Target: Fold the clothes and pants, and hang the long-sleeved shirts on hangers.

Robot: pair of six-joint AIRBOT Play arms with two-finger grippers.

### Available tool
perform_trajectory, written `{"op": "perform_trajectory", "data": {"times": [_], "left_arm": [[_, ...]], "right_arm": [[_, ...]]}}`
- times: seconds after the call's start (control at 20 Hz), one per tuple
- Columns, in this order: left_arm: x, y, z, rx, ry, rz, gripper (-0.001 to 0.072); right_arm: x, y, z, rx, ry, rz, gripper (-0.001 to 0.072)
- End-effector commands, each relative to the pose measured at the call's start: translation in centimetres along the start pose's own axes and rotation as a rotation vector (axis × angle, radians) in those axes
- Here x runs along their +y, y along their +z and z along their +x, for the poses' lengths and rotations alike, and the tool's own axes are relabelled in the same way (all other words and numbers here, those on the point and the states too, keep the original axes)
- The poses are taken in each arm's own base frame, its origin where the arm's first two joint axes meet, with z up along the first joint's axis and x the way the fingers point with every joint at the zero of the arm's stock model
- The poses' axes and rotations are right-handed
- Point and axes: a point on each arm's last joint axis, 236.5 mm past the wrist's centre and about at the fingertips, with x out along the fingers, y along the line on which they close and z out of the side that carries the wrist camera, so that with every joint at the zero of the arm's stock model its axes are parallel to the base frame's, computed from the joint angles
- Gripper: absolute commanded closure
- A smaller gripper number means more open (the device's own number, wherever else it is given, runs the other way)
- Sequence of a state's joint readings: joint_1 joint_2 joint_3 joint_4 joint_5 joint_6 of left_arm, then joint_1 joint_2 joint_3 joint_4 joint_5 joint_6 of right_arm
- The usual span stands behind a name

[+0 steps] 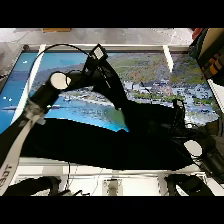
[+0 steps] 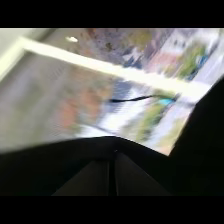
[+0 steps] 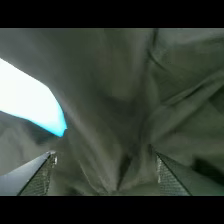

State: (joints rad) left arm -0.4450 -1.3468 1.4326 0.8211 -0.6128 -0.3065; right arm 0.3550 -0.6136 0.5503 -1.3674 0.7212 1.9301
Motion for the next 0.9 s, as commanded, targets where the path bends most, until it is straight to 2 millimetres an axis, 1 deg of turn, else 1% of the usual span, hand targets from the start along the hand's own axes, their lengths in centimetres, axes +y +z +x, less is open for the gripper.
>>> {"op": "perform_trajectory", "data": {"times": [0.0,0.05,0.1,0.2,0.25,0.3,0.35,0.4,0.45,0.5,0.55,0.6,0.65,0.7,0.75,0.8,0.85], "left_arm": [[1.7,-1.5,-2.9,0.131,0.04,0.356,0.0699],[1.4,-3.5,-3.2,0.203,0.0,0.403,0.0699],[0.7,-6.1,-3.6,0.295,-0.065,0.442,0.0699],[-1.5,-11.5,-4.6,0.455,-0.231,0.441,0.0699],[-2.7,-13.6,-4.7,0.5,-0.306,0.41,0.0699],[-3.8,-15.4,-4.2,0.532,-0.36,0.387,0.0699],[-4.5,-16.9,-3.4,0.551,-0.39,0.373,0.0699],[-5.2,-18.2,-2.1,0.559,-0.41,0.361,0.0699],[-5.6,-18.9,-0.5,0.55,-0.407,0.355,0.0699],[-5.9,-18.8,1.6,0.512,-0.381,0.345,0.0699],[-6.0,-17.7,3.7,0.452,-0.33,0.333,0.0699],[-5.7,-15.7,5.9,0.374,-0.252,0.321,0.0699],[-5.1,-13.3,7.6,0.298,-0.162,0.316,0.07],[-4.3,-10.4,8.9,0.214,-0.062,0.308,0.0699],[-4.2,-8.0,9.6,0.149,0.0,0.292,0.07],[-4.9,-6.3,10.1,0.107,0.022,0.285,0.07],[-6.5,-5.5,10.4,0.093,-0.005,0.289,0.07]], "right_arm": [[1.0,2.3,-0.2,-0.097,0.04,0.003,0.0019],[0.9,2.3,-0.2,-0.097,0.04,0.002,0.0019],[0.9,2.3,-0.2,-0.098,0.038,0.0,0.0019],[0.9,2.3,-0.2,-0.098,0.037,-0.001,0.0019],[0.9,2.3,-0.2,-0.099,0.036,-0.003,0.002],[0.8,2.4,-0.2,-0.1,0.035,-0.005,0.002],[0.8,2.4,-0.2,-0.101,0.033,-0.008,0.002],[0.8,2.4,-0.2,-0.101,0.031,-0.01,0.002],[0.7,2.4,-0.2,-0.102,0.03,-0.012,0.002],[0.7,2.4,-0.2,-0.103,0.027,-0.015,0.002],[0.6,2.4,-0.2,-0.103,0.026,-0.017,0.002],[0.6,2.4,-0.1,-0.103,0.024,-0.019,0.002],[0.6,2.4,-0.1,-0.104,0.023,-0.021,0.002],[0.6,2.5,-0.1,-0.104,0.022,-0.022,0.002],[0.5,2.5,-0.2,-0.105,0.02,-0.024,0.002],[0.5,2.5,-0.2,-0.105,0.019,-0.026,0.002],[0.4,2.5,-0.2,-0.106,0.017,-0.029,0.002]]}}
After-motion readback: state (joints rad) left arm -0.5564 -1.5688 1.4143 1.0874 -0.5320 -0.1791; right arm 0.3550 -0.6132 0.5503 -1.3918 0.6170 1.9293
